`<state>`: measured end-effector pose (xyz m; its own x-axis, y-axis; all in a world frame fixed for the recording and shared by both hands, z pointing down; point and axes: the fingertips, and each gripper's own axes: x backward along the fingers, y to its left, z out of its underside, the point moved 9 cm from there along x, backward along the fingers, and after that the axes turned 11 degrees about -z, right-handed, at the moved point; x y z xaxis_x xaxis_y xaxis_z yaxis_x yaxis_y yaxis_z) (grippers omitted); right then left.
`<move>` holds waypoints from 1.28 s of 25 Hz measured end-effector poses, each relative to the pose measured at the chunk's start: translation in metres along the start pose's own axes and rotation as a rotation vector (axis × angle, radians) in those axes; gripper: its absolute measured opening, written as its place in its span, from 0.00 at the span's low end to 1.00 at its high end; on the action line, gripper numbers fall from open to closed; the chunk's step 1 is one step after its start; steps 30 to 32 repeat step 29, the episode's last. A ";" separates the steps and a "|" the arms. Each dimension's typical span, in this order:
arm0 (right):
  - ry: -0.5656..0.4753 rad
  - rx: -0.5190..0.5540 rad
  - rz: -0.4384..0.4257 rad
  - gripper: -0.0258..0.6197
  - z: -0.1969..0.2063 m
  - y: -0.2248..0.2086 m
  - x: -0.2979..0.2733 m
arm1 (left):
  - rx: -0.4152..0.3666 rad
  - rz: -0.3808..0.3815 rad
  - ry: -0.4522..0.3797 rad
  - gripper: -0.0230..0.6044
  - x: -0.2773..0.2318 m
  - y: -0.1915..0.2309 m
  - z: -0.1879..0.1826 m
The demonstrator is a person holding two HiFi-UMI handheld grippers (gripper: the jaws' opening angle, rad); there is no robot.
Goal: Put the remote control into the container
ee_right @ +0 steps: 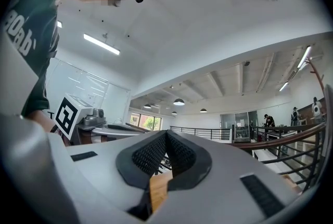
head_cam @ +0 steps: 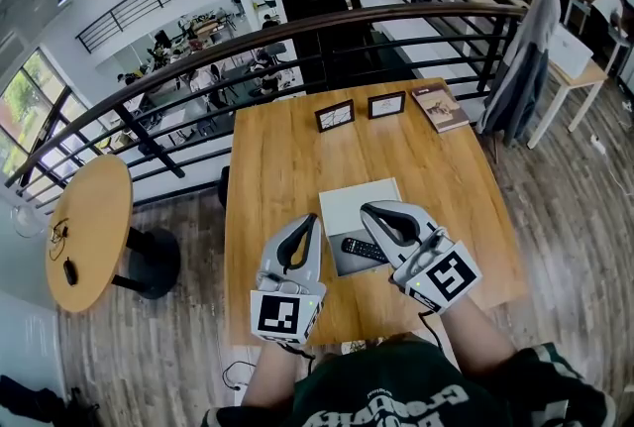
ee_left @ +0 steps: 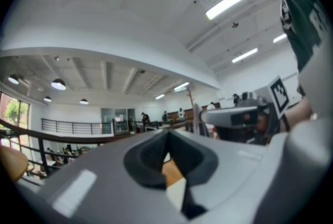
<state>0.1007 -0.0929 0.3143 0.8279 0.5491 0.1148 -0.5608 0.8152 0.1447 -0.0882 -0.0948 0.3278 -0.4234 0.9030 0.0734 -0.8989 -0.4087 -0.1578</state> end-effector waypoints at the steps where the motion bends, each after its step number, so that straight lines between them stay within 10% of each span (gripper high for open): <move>1: 0.000 0.006 0.000 0.07 0.000 0.000 0.000 | 0.000 0.000 0.001 0.03 0.000 -0.001 0.000; 32: 0.008 0.085 0.020 0.07 -0.003 0.001 -0.005 | 0.005 -0.005 0.003 0.03 -0.002 0.002 0.006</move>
